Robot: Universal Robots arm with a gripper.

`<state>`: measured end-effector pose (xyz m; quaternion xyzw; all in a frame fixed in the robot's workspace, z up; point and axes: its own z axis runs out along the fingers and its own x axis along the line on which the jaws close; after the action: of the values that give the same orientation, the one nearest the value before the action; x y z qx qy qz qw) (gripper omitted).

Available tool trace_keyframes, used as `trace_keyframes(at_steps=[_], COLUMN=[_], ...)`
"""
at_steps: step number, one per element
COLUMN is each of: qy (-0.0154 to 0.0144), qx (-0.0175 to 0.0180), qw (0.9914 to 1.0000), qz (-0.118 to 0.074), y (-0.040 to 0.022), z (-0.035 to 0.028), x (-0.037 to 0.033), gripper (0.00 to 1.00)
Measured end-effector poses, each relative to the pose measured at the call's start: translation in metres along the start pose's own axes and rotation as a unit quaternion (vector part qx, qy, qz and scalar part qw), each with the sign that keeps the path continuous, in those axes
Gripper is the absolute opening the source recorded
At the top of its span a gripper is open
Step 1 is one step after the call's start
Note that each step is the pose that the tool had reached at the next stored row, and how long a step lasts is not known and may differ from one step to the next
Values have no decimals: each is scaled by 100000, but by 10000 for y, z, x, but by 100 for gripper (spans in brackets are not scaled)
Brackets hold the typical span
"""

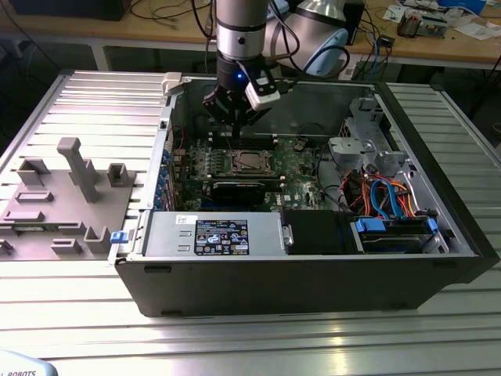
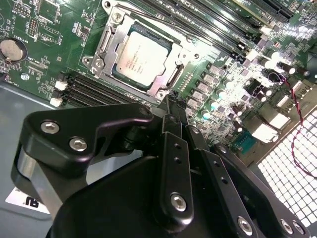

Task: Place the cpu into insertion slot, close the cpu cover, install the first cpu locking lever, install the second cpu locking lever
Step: 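Install the first cpu locking lever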

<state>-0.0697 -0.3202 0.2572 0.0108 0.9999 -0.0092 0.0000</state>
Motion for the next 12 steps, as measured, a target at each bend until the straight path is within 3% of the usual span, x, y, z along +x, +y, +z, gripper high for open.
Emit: trace_keyframes(at_steps=[12], qy=[-36], qx=[4], qw=[100000], qz=[4], y=[3], z=[0], x=[128], gripper=[11])
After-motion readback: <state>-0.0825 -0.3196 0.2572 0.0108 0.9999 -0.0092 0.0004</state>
